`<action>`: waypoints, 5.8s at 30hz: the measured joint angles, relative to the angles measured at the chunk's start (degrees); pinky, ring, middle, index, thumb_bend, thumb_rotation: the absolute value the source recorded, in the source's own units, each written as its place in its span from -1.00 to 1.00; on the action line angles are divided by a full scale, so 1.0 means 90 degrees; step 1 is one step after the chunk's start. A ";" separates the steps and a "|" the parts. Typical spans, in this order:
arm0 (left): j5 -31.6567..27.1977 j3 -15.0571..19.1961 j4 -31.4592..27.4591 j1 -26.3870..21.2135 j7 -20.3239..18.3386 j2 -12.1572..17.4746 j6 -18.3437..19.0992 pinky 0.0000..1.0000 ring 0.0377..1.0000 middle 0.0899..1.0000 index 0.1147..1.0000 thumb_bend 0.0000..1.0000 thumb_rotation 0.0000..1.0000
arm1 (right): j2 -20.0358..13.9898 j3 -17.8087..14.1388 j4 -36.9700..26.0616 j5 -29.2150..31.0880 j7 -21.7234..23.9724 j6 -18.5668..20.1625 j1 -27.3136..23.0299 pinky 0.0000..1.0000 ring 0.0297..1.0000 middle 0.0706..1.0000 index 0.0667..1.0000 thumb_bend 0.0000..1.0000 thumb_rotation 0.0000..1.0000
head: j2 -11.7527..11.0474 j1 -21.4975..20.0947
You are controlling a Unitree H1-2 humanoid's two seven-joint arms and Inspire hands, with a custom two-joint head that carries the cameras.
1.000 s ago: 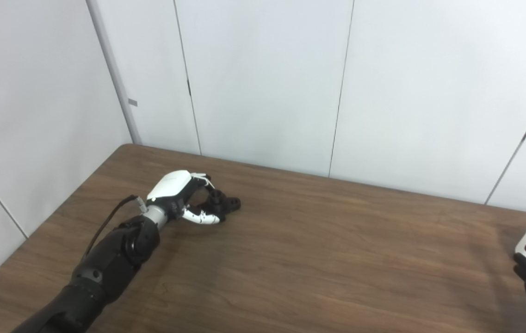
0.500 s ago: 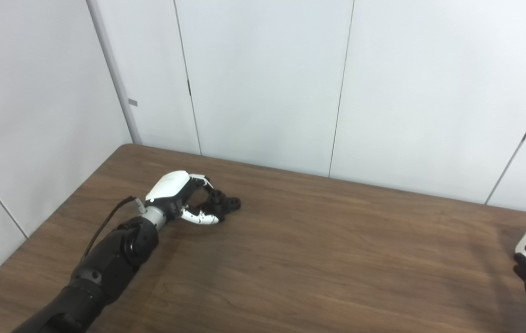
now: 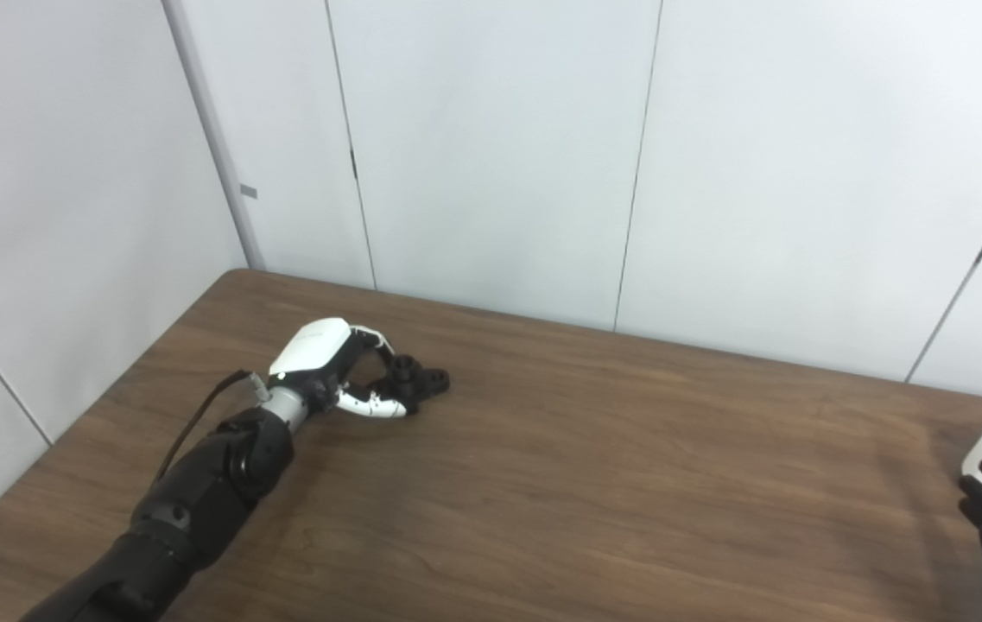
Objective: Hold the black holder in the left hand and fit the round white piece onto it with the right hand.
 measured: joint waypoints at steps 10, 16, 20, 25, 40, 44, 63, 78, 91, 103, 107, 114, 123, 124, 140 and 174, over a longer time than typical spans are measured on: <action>0.0022 -0.0002 0.0050 0.0017 0.0086 0.0012 -0.0147 0.85 0.71 0.42 -0.16 0.04 -0.90 | 0.0004 0.0004 -0.0046 -0.0044 -0.0011 0.0085 0.0023 0.76 0.73 0.78 0.80 -0.08 0.11 | 0.0020 -0.0010; 0.0027 -0.0006 0.0101 0.0012 0.0113 0.0013 -0.0212 0.84 0.70 0.42 -0.16 0.05 -0.90 | 0.0007 0.0003 -0.0058 -0.0041 -0.0012 0.0094 0.0032 0.80 0.73 0.78 0.80 -0.09 0.09 | 0.0029 -0.0029; 0.0030 -0.0013 0.0100 0.0011 0.0114 0.0016 -0.0215 0.84 0.71 0.43 -0.16 0.04 -0.90 | 0.0007 0.0003 -0.0056 -0.0039 -0.0012 0.0094 0.0031 0.75 0.73 0.78 0.80 -0.07 0.11 | 0.0039 -0.0039; 0.0031 -0.0031 0.0059 0.0022 0.0110 0.0020 -0.0241 0.83 0.71 0.43 -0.16 0.04 -0.90 | 0.0007 0.0003 -0.0059 -0.0045 -0.0012 0.0094 0.0033 0.75 0.73 0.77 0.80 -0.08 0.11 | 0.0068 -0.0059; 0.0040 -0.0086 -0.0932 0.0557 -0.0004 0.0049 -0.0205 0.84 0.69 0.39 -0.16 0.04 -0.90 | 0.0030 -0.0014 -0.0221 -0.0115 -0.0116 0.0306 0.0150 0.74 0.73 0.77 0.78 -0.03 0.11 | 0.0156 -0.0088; 0.0039 -0.0091 -0.1224 0.0728 -0.0044 0.0047 -0.0209 0.86 0.71 0.40 -0.16 0.04 -0.90 | 0.0030 -0.0025 -0.0241 -0.0110 -0.0118 0.0338 0.0170 0.73 0.72 0.77 0.78 -0.05 0.10 | 0.0185 -0.0127; 0.0124 -0.0299 -0.2898 0.1475 -0.0573 -0.0224 -0.0232 0.78 0.66 0.35 -0.17 0.04 -0.90 | 0.0146 -0.0010 -0.0451 -0.0097 -0.0214 0.0359 0.0309 0.61 0.68 0.74 0.76 0.06 0.15 | 0.0381 -0.0654; 0.0218 -0.0758 -0.3461 0.1564 -0.0821 -0.0641 -0.0366 0.79 0.67 0.33 -0.17 0.04 -0.91 | 0.0208 -0.0013 -0.1113 -0.0212 -0.0471 0.0644 0.0454 0.64 0.66 0.72 0.72 0.17 0.18 | 0.0488 -0.1308; 0.0214 -0.1152 -0.3694 0.1648 -0.0939 -0.0992 -0.0701 0.77 0.66 0.33 -0.17 0.05 -0.90 | 0.0355 0.0006 -0.2121 -0.0271 -0.0682 0.1160 0.0513 0.52 0.60 0.65 0.67 0.16 0.15 | 0.0557 -0.1826; 0.0215 -0.1228 -0.4104 0.1899 -0.1302 -0.1251 -0.0716 0.78 0.67 0.32 -0.17 0.05 -0.90 | 0.0392 0.0011 -0.2652 -0.0432 -0.0866 0.1585 0.0515 0.50 0.60 0.64 0.67 0.20 0.20 | 0.0791 -0.2002; 0.0215 -0.1194 -0.4108 0.1971 -0.1298 -0.1385 -0.0727 0.79 0.67 0.32 -0.17 0.05 -0.90 | 0.0395 0.0006 -0.2885 -0.0454 -0.0949 0.1695 0.0515 0.46 0.56 0.63 0.64 0.25 0.20 | 0.0879 -0.1983; 0.0232 -0.1115 -0.4288 0.2216 -0.1298 -0.1565 -0.0623 0.81 0.68 0.33 -0.17 0.05 -0.90 | 0.0393 -0.0002 -0.3083 -0.0419 -0.0976 0.1805 0.0516 0.42 0.55 0.64 0.64 0.30 0.22 | 0.0996 -0.1836; 0.0230 -0.0940 -0.4337 0.2280 -0.1404 -0.1643 -0.0476 0.84 0.69 0.34 -0.17 0.04 -0.90 | 0.0334 -0.0085 -0.3485 -0.0229 -0.0979 0.2008 0.0527 0.49 0.58 0.65 0.66 0.30 0.22 | 0.1299 -0.1846; 0.0229 -0.0931 -0.4339 0.2279 -0.1414 -0.1644 -0.0474 0.84 0.69 0.34 -0.17 0.04 -0.90 | 0.0333 -0.0101 -0.3501 -0.0230 -0.0986 0.2065 0.0524 0.49 0.59 0.64 0.66 0.31 0.23 | 0.1318 -0.1856; 0.0232 -0.0820 -0.4317 0.2277 -0.1535 -0.1692 -0.0476 0.80 0.68 0.34 -0.17 0.04 -0.91 | -0.0370 -0.0302 -0.4054 -0.1117 -0.1008 0.2698 0.0326 0.28 0.46 0.57 0.59 0.14 -0.11 | 0.1123 -0.2061; 0.0246 -0.0693 -0.3563 0.2055 -0.1244 -0.1762 -0.1289 0.77 0.65 0.33 -0.17 0.04 -0.91 | -0.3402 0.0247 -0.0972 -0.4030 -0.0061 0.3055 -0.1449 0.33 0.67 0.67 0.56 0.87 -0.39 | 0.0303 -0.2803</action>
